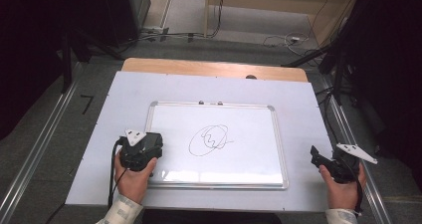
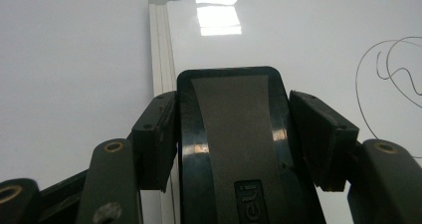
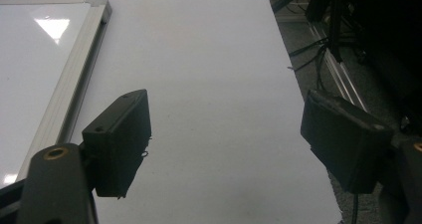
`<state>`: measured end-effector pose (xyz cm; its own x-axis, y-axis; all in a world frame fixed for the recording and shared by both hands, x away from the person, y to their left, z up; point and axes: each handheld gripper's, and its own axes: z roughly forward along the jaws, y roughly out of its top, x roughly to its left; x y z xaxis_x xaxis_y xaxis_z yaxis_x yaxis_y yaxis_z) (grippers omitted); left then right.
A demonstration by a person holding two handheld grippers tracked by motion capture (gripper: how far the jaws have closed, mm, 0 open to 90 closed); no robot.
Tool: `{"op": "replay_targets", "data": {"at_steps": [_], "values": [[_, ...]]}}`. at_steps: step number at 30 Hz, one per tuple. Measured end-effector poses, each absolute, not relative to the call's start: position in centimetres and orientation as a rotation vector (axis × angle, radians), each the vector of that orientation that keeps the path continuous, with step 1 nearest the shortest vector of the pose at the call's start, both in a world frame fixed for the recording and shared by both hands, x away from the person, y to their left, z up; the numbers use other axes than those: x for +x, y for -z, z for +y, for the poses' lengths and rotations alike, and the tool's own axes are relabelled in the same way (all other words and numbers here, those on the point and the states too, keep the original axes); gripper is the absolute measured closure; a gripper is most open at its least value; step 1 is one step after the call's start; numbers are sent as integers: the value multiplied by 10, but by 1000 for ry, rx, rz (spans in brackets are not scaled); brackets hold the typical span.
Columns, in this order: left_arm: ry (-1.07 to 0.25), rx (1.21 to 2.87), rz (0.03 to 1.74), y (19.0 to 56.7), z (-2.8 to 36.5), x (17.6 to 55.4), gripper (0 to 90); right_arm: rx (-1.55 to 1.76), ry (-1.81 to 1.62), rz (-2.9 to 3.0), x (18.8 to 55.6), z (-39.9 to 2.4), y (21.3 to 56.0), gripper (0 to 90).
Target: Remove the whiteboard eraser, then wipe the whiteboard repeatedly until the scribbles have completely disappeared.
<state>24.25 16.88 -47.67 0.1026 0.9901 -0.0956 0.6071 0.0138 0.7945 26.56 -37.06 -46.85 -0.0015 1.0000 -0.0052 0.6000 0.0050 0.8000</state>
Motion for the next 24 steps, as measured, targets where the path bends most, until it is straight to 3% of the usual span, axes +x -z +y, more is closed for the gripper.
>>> {"op": "replay_targets", "data": {"at_steps": [24], "values": [[-676,1649,1582,475,170,242,394,1666,-830,1661,265,-371,468,188]]}}
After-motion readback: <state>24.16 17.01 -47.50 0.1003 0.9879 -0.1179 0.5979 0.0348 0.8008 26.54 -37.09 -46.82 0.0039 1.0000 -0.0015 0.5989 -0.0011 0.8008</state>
